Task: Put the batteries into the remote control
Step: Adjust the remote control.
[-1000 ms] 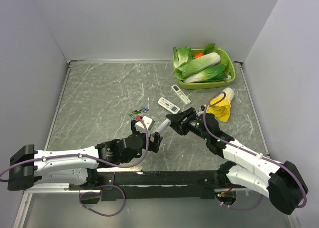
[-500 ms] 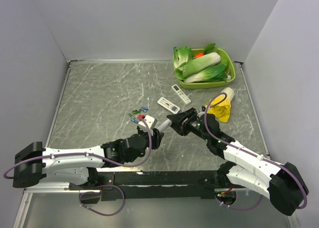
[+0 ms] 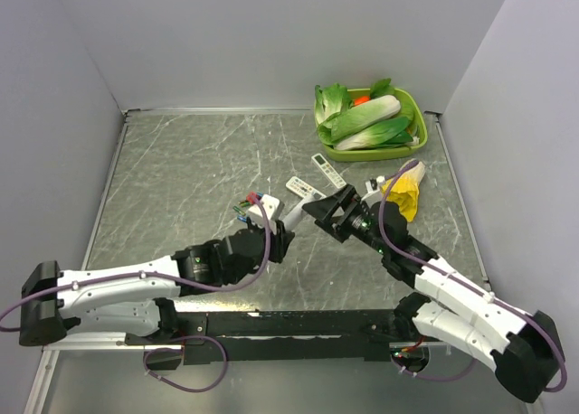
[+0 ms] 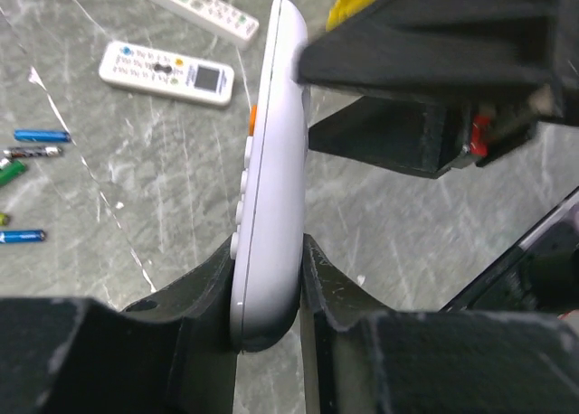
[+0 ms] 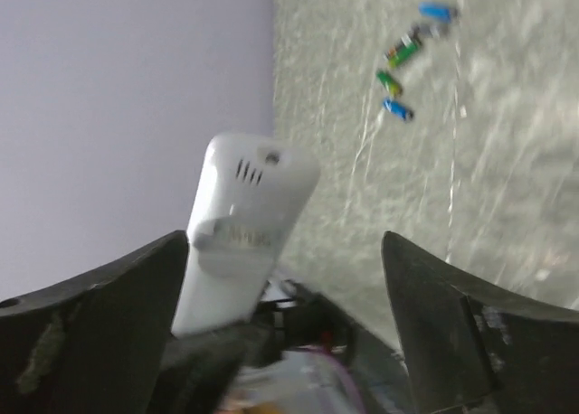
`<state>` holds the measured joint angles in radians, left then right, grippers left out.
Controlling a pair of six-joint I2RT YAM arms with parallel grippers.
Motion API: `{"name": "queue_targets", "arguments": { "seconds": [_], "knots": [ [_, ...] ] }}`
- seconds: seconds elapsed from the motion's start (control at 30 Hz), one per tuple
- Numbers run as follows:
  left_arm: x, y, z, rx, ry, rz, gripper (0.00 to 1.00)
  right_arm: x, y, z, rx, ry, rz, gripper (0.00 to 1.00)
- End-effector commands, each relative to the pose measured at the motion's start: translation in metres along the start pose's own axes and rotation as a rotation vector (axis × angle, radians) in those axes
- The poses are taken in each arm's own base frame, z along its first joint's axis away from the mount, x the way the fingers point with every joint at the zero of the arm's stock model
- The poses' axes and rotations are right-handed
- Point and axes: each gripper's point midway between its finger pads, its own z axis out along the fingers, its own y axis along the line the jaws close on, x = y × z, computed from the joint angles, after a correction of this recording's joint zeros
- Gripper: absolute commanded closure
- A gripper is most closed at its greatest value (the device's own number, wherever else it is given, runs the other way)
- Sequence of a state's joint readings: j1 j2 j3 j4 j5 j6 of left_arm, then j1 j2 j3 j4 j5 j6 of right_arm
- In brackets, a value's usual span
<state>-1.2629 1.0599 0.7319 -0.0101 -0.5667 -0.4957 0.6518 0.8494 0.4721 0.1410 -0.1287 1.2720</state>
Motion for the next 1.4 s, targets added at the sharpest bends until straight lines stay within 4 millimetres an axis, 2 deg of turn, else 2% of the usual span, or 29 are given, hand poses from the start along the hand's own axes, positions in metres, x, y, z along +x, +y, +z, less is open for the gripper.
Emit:
{"name": "queue_targets", "arguments": {
  "seconds": [0.0,0.03,0.07,0.1,0.13,0.17,0.2,0.27,0.33,0.37,0.43,0.47,0.5,0.6,0.7,0.8,0.9,1.17,1.37],
  "knots": [
    [-0.028,0.001,-0.013,0.018,0.053,-0.061,0.99,-0.023,0.041,-0.023,-0.088,-0.081,-0.473,0.0],
    [-0.028,0.001,-0.015,0.028,0.081,-0.06,0.99,-0.027,0.043,-0.027,-0.106,-0.096,-0.658,0.0],
    [-0.036,-0.006,-0.019,0.064,0.097,-0.073,0.99,-0.027,0.055,-0.035,-0.158,-0.101,-0.751,0.0],
    [-0.032,0.001,-0.022,0.052,0.14,-0.064,0.99,-0.027,0.058,-0.039,-0.183,-0.107,-0.832,0.0],
    [-0.033,0.002,-0.023,0.059,0.16,-0.066,0.99,-0.028,0.057,-0.041,-0.204,-0.111,-0.992,0.0],
    [-0.043,-0.001,-0.027,0.072,0.159,-0.078,0.99,-0.019,0.06,-0.046,-0.264,-0.078,-1.08,0.0],
    [-0.039,0.001,-0.03,0.084,0.206,-0.08,0.99,-0.016,0.058,-0.048,-0.293,-0.064,-1.201,0.0],
    [-0.052,0.002,-0.036,0.098,0.208,-0.103,0.97,-0.002,0.055,-0.05,-0.359,0.001,-1.3,0.0],
    [-0.051,0.003,-0.041,0.117,0.248,-0.118,0.94,0.012,0.049,-0.051,-0.459,0.049,-1.453,0.0],
    [-0.059,0.005,-0.043,0.118,0.239,-0.129,0.94,0.014,0.047,-0.051,-0.476,0.05,-1.491,0.0],
    [-0.057,0.003,-0.049,0.144,0.279,-0.134,0.93,0.02,0.039,-0.049,-0.532,0.056,-1.64,0.0],
    [-0.063,0.002,-0.051,0.153,0.274,-0.137,0.93,0.024,0.036,-0.049,-0.554,0.067,-1.697,0.0],
    [-0.062,0.0,-0.053,0.168,0.286,-0.138,0.93,0.018,0.035,-0.046,-0.53,0.035,-1.759,0.0],
    [-0.064,-0.002,-0.058,0.192,0.305,-0.143,0.94,0.017,0.036,-0.043,-0.532,0.031,-1.859,0.0],
    [-0.062,-0.008,-0.061,0.225,0.331,-0.143,0.94,0.014,0.053,-0.043,-0.552,-0.051,-1.92,0.0],
    [-0.06,-0.012,-0.061,0.25,0.355,-0.137,0.94,0.015,0.062,-0.041,-0.578,-0.058,-1.97,0.0],
    [-0.058,-0.012,-0.062,0.252,0.374,-0.129,0.96,0.02,0.063,-0.034,-0.601,-0.011,-2.001,0.0],
    [-0.069,-0.02,-0.069,0.303,0.36,-0.127,0.98,0.026,0.061,-0.021,-0.615,0.042,-2.042,0.01],
    [-0.068,-0.019,-0.065,0.302,0.377,-0.128,0.99,0.03,0.066,-0.017,-0.618,0.017,-2.07,0.05]
  ]
}}
